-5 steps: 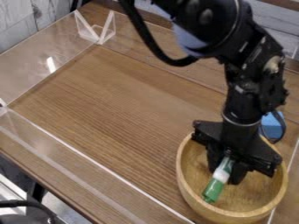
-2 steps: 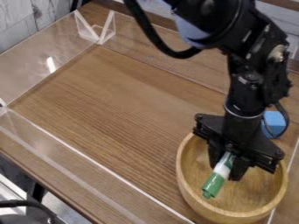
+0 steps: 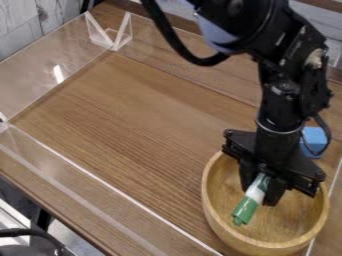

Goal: Remove the green marker from inside the brown bowl and put it on the table

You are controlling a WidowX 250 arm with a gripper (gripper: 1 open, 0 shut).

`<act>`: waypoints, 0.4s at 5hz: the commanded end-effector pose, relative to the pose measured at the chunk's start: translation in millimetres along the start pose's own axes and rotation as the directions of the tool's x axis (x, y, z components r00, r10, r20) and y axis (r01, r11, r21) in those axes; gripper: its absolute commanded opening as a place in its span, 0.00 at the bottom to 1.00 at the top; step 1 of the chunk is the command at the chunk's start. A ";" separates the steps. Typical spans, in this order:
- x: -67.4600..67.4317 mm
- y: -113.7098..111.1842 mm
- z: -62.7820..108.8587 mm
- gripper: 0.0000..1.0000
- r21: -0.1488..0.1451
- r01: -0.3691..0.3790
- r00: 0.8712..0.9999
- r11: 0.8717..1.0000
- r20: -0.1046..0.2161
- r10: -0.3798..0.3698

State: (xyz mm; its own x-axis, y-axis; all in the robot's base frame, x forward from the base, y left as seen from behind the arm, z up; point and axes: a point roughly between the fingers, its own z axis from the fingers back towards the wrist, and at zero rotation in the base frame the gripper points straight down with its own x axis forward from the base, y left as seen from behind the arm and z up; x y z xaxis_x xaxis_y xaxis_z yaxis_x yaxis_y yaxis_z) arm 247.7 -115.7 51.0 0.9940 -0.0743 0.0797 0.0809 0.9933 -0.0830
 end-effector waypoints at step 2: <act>12.9 -0.6 14.7 0.00 -0.045 0.002 0.996 0.999 0.086 0.002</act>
State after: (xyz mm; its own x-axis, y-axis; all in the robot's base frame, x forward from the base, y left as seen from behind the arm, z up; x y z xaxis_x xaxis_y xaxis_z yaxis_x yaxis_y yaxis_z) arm 253.6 -115.0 52.4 0.9908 -0.0721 0.1147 0.0849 0.9902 -0.1111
